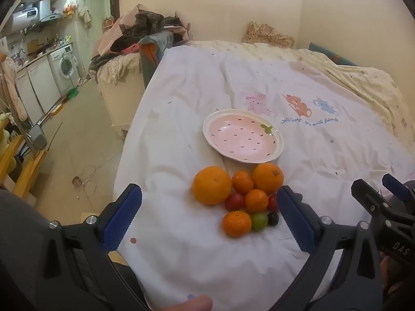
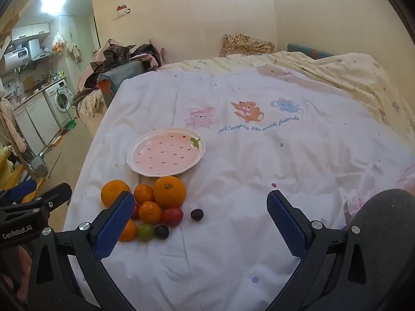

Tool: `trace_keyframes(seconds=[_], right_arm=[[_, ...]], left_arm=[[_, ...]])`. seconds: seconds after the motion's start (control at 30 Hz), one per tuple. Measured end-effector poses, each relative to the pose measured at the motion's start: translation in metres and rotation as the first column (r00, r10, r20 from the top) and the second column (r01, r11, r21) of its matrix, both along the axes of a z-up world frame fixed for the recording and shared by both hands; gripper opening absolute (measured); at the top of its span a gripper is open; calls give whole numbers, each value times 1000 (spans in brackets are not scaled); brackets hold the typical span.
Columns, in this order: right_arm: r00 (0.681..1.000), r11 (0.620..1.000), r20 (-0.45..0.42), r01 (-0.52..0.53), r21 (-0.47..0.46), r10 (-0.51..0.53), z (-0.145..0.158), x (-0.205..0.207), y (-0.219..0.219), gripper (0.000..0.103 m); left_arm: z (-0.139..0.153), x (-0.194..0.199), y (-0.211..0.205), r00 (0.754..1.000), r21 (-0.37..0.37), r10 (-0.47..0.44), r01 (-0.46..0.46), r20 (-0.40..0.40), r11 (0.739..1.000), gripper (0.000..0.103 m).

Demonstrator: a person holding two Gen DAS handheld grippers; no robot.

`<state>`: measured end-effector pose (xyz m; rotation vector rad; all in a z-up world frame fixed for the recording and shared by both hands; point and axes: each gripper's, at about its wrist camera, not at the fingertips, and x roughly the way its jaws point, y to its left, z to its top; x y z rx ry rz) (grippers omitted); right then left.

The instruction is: Organize fruits

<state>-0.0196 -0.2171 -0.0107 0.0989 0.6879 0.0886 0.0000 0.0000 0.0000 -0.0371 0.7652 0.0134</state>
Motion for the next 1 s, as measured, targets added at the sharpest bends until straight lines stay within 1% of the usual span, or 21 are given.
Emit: trace_keyframes(seconds=[0.07,1.0], right_arm=[[1000,1000,7,0,1,0,0,0,0,103],[1000,1000,9,-1,-1,1,-1,-1,0,103]], left_arm=[[0,0,0,1000,5,1,-2,9,1000,102],[1,-4,3,1000,1,9,-9,2,1000,102]])
